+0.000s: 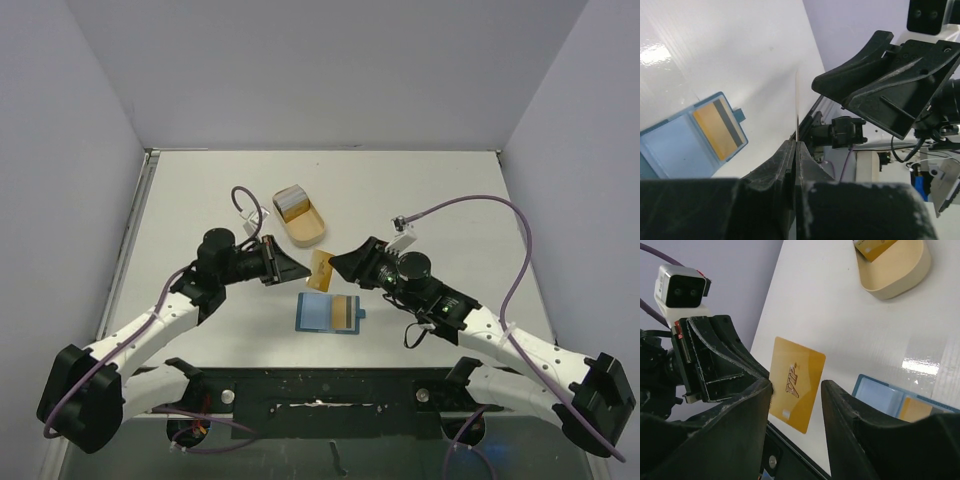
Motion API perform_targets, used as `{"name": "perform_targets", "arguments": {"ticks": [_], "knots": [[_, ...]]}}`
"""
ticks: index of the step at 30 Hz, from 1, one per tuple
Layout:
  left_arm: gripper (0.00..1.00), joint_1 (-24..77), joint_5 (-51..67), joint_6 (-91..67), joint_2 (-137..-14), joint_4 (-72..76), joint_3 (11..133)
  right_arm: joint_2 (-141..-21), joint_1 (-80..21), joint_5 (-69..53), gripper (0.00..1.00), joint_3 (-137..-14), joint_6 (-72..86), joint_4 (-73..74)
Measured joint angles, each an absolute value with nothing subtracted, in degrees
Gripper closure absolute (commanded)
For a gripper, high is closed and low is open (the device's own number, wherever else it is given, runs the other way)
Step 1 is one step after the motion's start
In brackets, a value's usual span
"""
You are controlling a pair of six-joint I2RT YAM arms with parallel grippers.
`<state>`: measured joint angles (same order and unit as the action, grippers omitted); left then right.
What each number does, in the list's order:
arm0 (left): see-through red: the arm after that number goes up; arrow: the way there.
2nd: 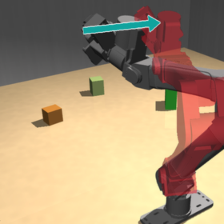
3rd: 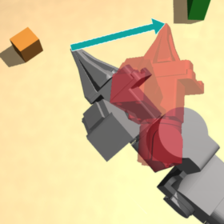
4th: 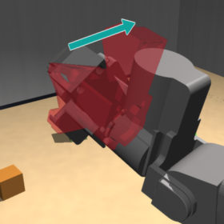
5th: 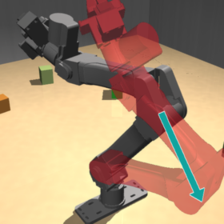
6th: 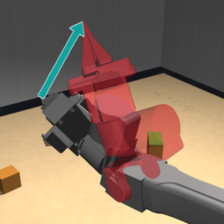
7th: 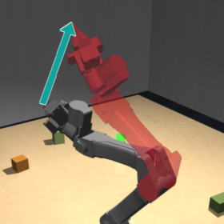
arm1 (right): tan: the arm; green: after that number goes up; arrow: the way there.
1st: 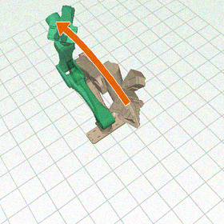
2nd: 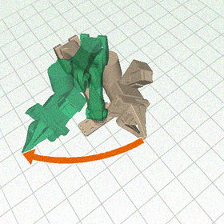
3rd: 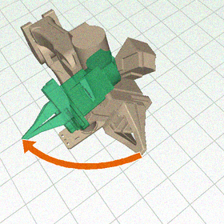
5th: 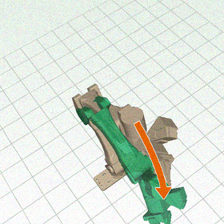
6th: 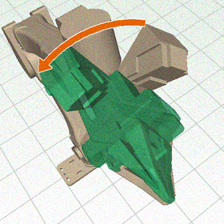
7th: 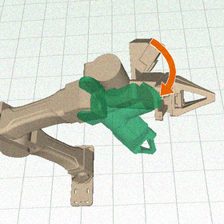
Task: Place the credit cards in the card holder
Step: Pick up the credit card from the storage box.
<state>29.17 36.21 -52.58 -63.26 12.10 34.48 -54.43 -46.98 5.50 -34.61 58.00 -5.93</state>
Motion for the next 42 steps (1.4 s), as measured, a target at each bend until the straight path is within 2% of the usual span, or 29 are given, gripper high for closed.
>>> {"name": "perform_targets", "arguments": {"ticks": [3, 6, 10, 14, 24, 26, 30, 33, 36, 42], "knots": [[1.00, 29.17, 37.58, -56.69, -62.96, 16.47, 32.73, -55.18, -46.85, 4.43, 0.53, -34.61, 58.37, -7.64], [1.00, 29.17, 38.39, -59.46, -62.89, 20.14, 31.62, -55.72, -46.85, 3.70, 0.48, -34.61, 58.92, -8.34], [1.00, 29.17, 38.98, -62.00, -62.89, 23.53, 30.74, -55.90, -46.85, 3.38, 0.50, -34.61, 59.33, -8.34], [1.00, 29.17, 39.33, -64.07, -62.89, 26.50, 29.21, -55.90, -46.85, 3.14, 0.61, -34.46, 59.59, -8.56], [1.00, 29.12, 39.29, -67.44, -62.89, 30.48, 27.31, -55.90, -46.70, 2.17, 0.96, -33.58, 59.55, -9.91], [0.94, 29.10, 39.03, -67.53, -62.92, 30.44, 27.16, -55.77, -46.50, 2.00, 1.00, -33.39, 59.70, -10.72], [0.74, 28.99, 38.63, -67.13, -63.20, 30.00, 26.76, -55.11, -46.48, 1.41, 1.00, -33.08, 59.64, -12.16], [0.62, 28.91, 38.63, -66.37, -63.42, 29.12, 26.76, -54.65, -46.54, 1.26, 1.00, -32.67, 59.46, -12.38], [0.56, 28.77, 38.15, -64.58, -63.42, 26.59, 26.85, -54.52, -46.52, 1.32, 1.00, -31.92, 58.98, -12.23], [0.55, 28.75, 35.27, -58.52, -63.42, 17.98, 27.51, -54.28, -46.52, 2.09, 1.00, -31.40, 57.87, -9.13]]}}
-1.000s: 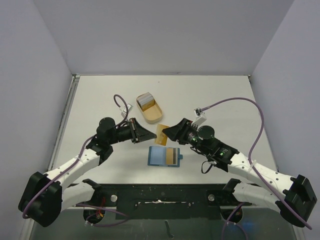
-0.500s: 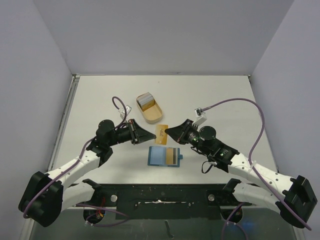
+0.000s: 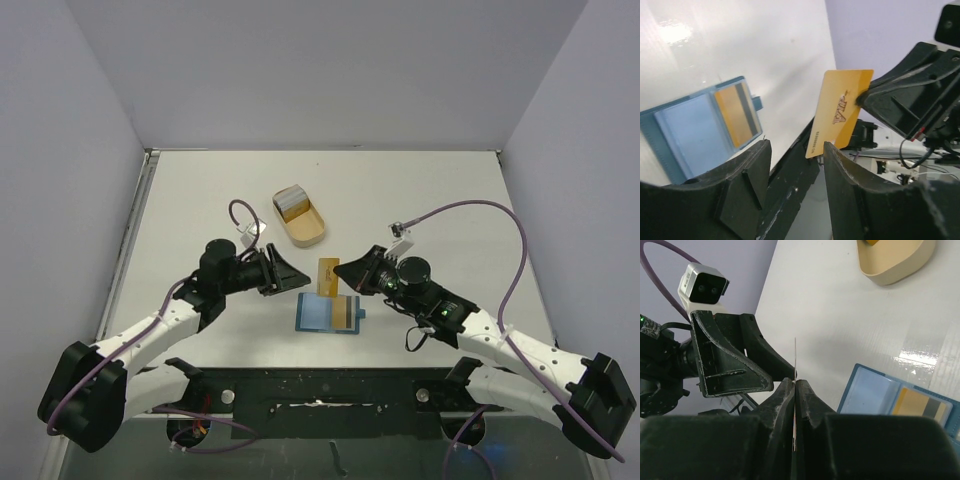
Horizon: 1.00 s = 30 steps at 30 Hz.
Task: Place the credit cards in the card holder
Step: Pick up the credit card from the storage box, then insert the credit card into the card holder.
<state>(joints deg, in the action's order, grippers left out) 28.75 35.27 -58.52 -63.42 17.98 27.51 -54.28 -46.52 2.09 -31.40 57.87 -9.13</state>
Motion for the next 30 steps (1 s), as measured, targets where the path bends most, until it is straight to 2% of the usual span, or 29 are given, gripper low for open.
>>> {"name": "perform_targets", "arguments": {"ticks": [11, 16, 30], "knots": [[0.55, 28.93, 29.19, -47.66, -69.04, 5.28, 28.32, -58.72, -45.91, 2.35, 1.00, -29.74, 55.90, -6.72], [0.55, 29.85, 28.16, -45.87, -72.58, 4.23, 28.32, -62.30, -44.16, 0.47, 1.00, -28.10, 55.86, -7.16], [0.72, 33.06, 27.18, -43.81, -81.30, 4.25, 28.32, -69.87, -40.40, -5.87, 1.00, -23.59, 55.77, -12.47]]}}
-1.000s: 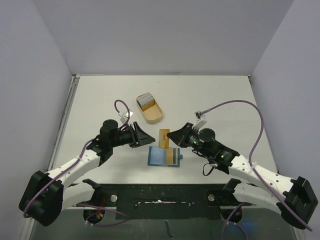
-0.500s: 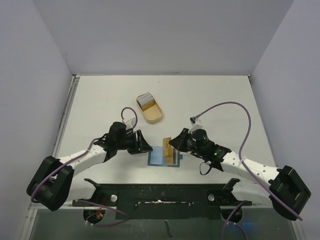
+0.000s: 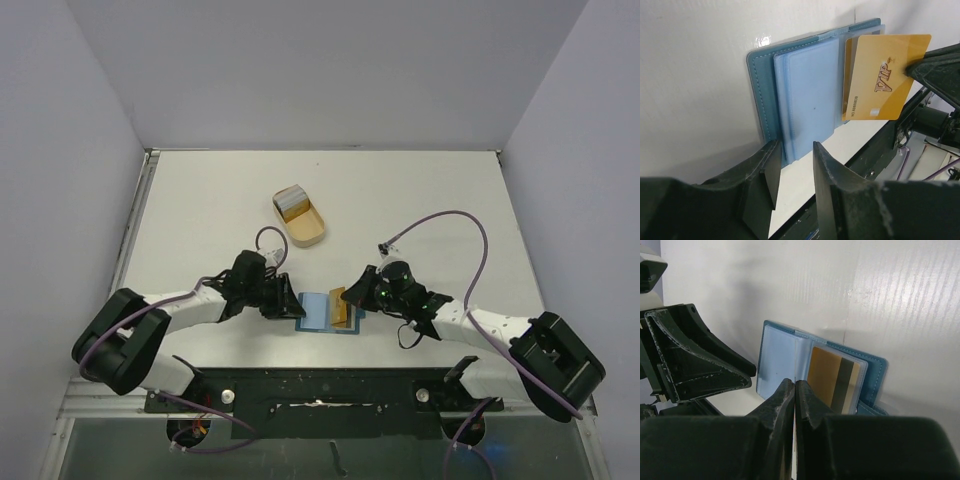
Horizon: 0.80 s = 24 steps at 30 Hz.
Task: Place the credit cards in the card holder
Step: Insert the credit card into the card holder.
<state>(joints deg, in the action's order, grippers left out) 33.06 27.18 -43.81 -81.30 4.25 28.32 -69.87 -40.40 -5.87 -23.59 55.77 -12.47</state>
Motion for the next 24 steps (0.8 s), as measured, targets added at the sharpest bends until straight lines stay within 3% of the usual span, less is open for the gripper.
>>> {"name": "perform_targets", "arguments": {"ticks": [12, 24], "knots": [[0.88, 35.05, 25.23, -44.38, -82.78, 6.31, 27.83, -74.61, -38.26, -10.00, 1.00, -20.47, 56.10, -19.44], [0.90, 35.99, 24.12, -44.77, -83.18, 7.33, 27.24, -76.29, -37.80, -11.90, 1.00, -18.76, 57.30, -25.32]]}}
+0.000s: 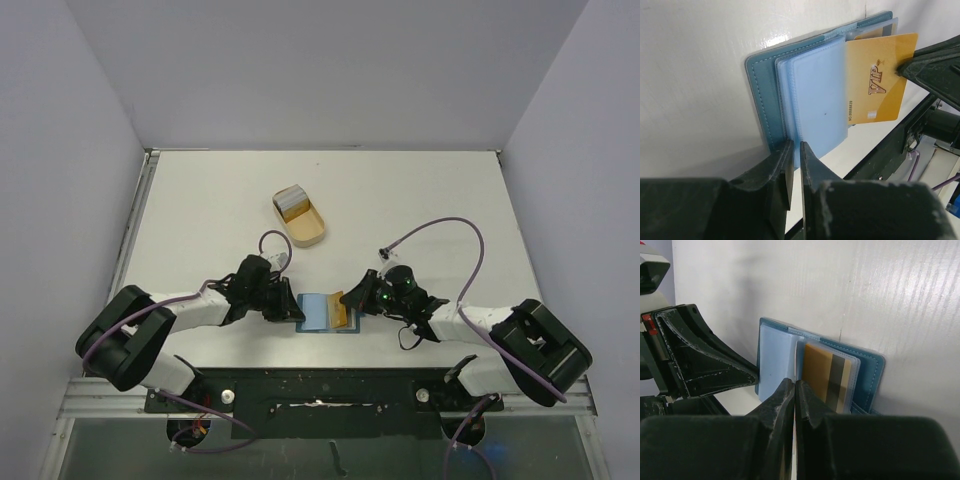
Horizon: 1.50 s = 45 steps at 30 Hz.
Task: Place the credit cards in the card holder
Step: Insert the credit card into the card holder.
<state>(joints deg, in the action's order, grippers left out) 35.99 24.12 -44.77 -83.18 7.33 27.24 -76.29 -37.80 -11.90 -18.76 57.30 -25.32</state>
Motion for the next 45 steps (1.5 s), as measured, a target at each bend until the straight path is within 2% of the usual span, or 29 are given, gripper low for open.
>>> {"name": "perform_targets", "arguments": {"ticks": [8, 19, 39, 45], "knots": [[0.88, 36.34, 22.96, -44.91, -82.70, 7.05, 27.24, -76.07, -37.80, -12.67, 1.00, -18.72, 57.47, -25.65], [0.79, 36.45, 22.02, -44.99, -82.11, 6.98, 27.24, -77.54, -37.80, -13.37, 1.00, -18.72, 57.69, -27.07], [0.77, 36.45, 21.02, -44.95, -80.82, 6.50, 26.70, -81.41, -37.52, -16.19, 1.00, -17.56, 59.72, -34.76], [0.69, 36.51, 20.12, -44.93, -79.07, 4.67, 26.61, -82.37, -37.39, -16.16, 1.00, -16.86, 60.60, -36.84]]}}
